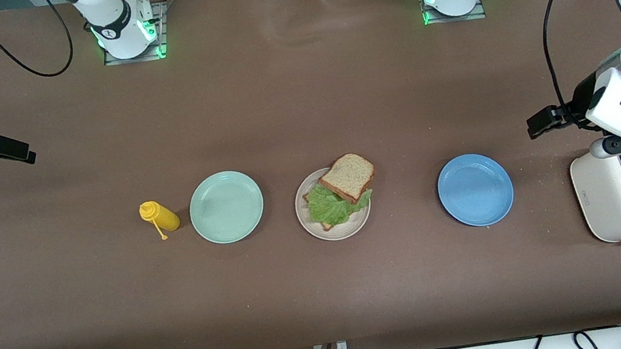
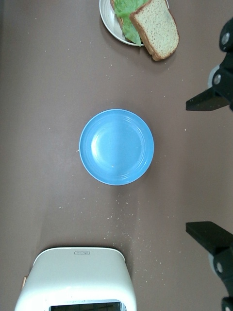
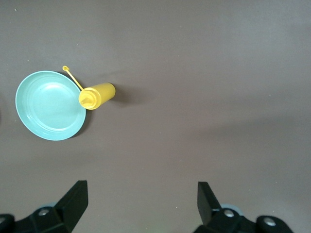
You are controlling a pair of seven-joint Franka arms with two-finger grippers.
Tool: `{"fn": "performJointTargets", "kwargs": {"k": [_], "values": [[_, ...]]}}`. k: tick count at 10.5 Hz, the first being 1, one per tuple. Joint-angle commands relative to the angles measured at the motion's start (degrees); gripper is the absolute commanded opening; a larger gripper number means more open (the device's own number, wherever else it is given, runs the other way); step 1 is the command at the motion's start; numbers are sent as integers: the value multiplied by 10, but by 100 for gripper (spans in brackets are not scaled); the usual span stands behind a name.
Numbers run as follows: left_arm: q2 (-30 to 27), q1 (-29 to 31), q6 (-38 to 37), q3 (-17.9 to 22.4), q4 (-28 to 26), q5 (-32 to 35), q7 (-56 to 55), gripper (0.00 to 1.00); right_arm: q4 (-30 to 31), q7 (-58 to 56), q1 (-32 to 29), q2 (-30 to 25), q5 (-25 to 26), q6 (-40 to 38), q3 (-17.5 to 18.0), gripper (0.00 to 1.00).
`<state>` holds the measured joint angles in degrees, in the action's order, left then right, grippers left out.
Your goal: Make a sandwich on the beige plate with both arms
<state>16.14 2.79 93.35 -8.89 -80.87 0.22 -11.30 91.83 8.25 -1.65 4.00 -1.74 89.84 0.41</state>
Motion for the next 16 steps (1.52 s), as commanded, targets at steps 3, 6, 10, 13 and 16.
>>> {"fn": "performJointTargets", "kwargs": {"k": [3, 6, 10, 13, 16], "values": [[-10, 14, -6, -3, -3, 22, 63, 100, -20, -14, -10, 0, -12, -25, -1, 100], [-15, 14, -8, -7, -3, 61, 64, 100, -25, -9, -10, -7, -11, -26, 0, 100], [-17, 14, -8, -5, -4, 61, 74, 100, -31, -8, -10, -7, 0, -26, -1, 100], [-18, 14, -10, -6, -9, 61, 75, 100, -31, -30, -5, -12, 44, -35, 6, 100], [-16, 14, -15, -6, -8, 61, 77, 100, -30, -23, -7, 4, 33, -33, 9, 100]]}}
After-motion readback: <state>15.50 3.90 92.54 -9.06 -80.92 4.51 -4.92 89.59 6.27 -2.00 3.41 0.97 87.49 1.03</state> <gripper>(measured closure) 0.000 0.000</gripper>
